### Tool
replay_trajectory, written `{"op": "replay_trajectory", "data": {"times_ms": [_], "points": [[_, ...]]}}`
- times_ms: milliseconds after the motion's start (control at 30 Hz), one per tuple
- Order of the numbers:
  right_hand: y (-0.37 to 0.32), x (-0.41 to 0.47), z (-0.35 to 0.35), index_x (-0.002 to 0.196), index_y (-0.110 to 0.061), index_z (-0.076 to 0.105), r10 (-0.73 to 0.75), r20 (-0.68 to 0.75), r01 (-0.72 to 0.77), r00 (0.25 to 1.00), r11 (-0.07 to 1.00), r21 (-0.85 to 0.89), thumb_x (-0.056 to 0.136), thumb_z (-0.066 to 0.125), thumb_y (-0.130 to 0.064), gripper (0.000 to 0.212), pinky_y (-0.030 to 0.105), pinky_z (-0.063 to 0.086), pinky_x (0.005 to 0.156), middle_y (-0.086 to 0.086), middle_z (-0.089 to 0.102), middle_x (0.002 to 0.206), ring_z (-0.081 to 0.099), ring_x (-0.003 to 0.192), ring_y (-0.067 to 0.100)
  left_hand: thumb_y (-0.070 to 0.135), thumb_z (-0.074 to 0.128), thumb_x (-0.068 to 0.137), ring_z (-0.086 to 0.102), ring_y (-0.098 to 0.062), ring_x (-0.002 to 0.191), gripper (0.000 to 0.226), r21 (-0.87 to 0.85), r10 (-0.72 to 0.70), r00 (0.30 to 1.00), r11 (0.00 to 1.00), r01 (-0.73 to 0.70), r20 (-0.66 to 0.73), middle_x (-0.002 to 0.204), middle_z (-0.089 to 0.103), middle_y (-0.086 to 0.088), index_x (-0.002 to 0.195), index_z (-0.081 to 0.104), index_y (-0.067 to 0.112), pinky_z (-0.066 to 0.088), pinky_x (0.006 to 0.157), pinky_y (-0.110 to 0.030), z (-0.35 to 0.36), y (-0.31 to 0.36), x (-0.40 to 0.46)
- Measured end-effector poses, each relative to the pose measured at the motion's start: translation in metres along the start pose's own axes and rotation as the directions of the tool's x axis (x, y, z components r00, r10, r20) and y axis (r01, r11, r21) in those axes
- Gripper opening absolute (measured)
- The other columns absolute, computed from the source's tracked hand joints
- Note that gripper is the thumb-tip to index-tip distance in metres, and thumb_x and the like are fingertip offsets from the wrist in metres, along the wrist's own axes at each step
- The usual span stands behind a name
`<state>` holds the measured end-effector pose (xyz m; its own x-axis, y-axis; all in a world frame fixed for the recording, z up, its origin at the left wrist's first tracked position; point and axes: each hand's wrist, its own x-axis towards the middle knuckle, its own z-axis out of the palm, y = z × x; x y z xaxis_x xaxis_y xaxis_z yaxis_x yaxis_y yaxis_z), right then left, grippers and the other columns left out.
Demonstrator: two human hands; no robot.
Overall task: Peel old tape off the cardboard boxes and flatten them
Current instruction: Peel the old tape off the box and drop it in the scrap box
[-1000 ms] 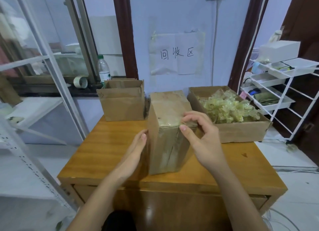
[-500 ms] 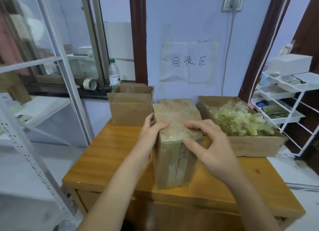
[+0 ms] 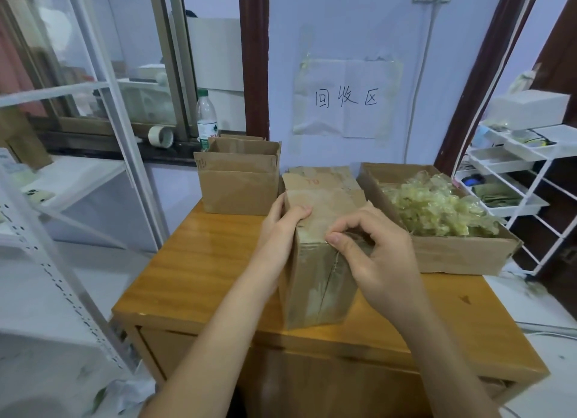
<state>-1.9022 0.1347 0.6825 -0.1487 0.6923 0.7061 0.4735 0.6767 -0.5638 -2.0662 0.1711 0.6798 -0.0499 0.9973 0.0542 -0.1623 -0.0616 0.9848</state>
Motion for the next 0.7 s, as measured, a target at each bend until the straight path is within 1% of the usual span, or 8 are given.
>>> {"op": "replay_trajectory", "data": {"times_ms": [67,100,233,333,400,533,633,700], "points": [[0.001,-0.001,0.000,0.088,-0.015,0.072,-0.094,-0.050,0.088,0.994,0.989,-0.118,0.089,0.080,-0.006,0.012,0.040,0.053,0.078,-0.010,0.064,0.086,0.060,0.087,0.012,0.029,0.063,0.098,0.073,-0.015,0.104,0.028,-0.006,-0.001,1.000,1.000,0.001,0.008,0.111,0.078,0.007,0.125,0.069,0.032,0.054,0.086,-0.032,0.001,0.000,-0.001],[0.001,0.000,0.000,0.088,-0.016,0.073,-0.124,-0.061,0.113,0.990,0.981,-0.155,0.088,0.081,-0.007,0.012,0.040,0.052,0.076,-0.010,0.063,0.085,0.059,0.086,0.012,0.029,0.063,0.098,0.074,-0.014,0.103,0.028,-0.012,-0.002,1.000,1.000,0.002,0.010,0.111,0.078,0.007,0.125,0.069,0.032,0.054,0.084,-0.031,0.001,0.000,-0.002],[-0.001,0.000,-0.003,0.087,-0.021,0.073,-0.166,-0.056,0.147,0.985,0.958,-0.248,0.089,0.081,-0.013,0.011,0.041,0.046,0.079,-0.011,0.061,0.082,0.056,0.082,0.012,0.028,0.063,0.098,0.074,-0.013,0.100,0.026,-0.020,0.004,1.000,1.000,-0.004,0.013,0.110,0.078,0.008,0.123,0.070,0.033,0.053,0.084,-0.030,0.001,0.001,-0.003],[-0.004,-0.001,-0.002,0.089,-0.023,0.074,-0.177,-0.068,0.146,0.982,0.936,-0.321,0.091,0.076,-0.020,0.004,0.043,0.040,0.082,-0.011,0.061,0.082,0.056,0.081,0.014,0.028,0.063,0.099,0.074,-0.012,0.098,0.025,-0.021,0.008,1.000,1.000,-0.008,0.017,0.109,0.078,0.008,0.122,0.070,0.033,0.053,0.083,-0.029,0.001,0.002,-0.004],[-0.007,-0.005,-0.001,0.091,-0.024,0.075,-0.198,-0.086,0.152,0.976,0.913,-0.379,0.092,0.075,-0.021,0.003,0.044,0.037,0.082,-0.011,0.061,0.083,0.056,0.081,0.015,0.027,0.062,0.099,0.074,-0.010,0.096,0.024,-0.018,0.012,1.000,1.000,-0.012,0.016,0.109,0.078,0.008,0.121,0.071,0.032,0.053,0.081,-0.028,0.001,0.002,-0.004],[-0.012,-0.014,0.003,0.088,-0.021,0.077,-0.269,-0.167,0.158,0.948,0.860,-0.485,0.092,0.077,-0.016,0.006,0.041,0.033,0.080,-0.009,0.062,0.081,0.056,0.076,0.017,0.026,0.062,0.099,0.073,-0.006,0.095,0.026,-0.029,0.004,1.000,1.000,-0.004,0.000,0.109,0.078,0.010,0.122,0.070,0.033,0.053,0.075,-0.021,0.003,0.003,-0.005],[-0.013,-0.022,0.006,0.087,-0.022,0.078,-0.285,-0.198,0.149,0.938,0.846,-0.512,0.093,0.075,-0.019,0.008,0.037,0.028,0.080,-0.010,0.065,0.081,0.057,0.075,0.016,0.027,0.061,0.099,0.073,-0.003,0.091,0.026,-0.025,0.001,1.000,1.000,-0.001,-0.010,0.107,0.078,0.012,0.123,0.069,0.033,0.054,0.068,-0.016,0.004,0.004,-0.005],[-0.013,-0.024,0.006,0.087,-0.023,0.079,-0.260,-0.218,0.127,0.941,0.865,-0.485,0.093,0.076,-0.021,0.007,0.037,0.028,0.080,-0.011,0.065,0.080,0.057,0.075,0.016,0.026,0.061,0.099,0.073,-0.002,0.088,0.025,-0.025,0.000,1.000,1.000,0.000,-0.018,0.105,0.078,0.012,0.122,0.069,0.032,0.054,0.067,-0.016,0.005,0.005,-0.005]]}}
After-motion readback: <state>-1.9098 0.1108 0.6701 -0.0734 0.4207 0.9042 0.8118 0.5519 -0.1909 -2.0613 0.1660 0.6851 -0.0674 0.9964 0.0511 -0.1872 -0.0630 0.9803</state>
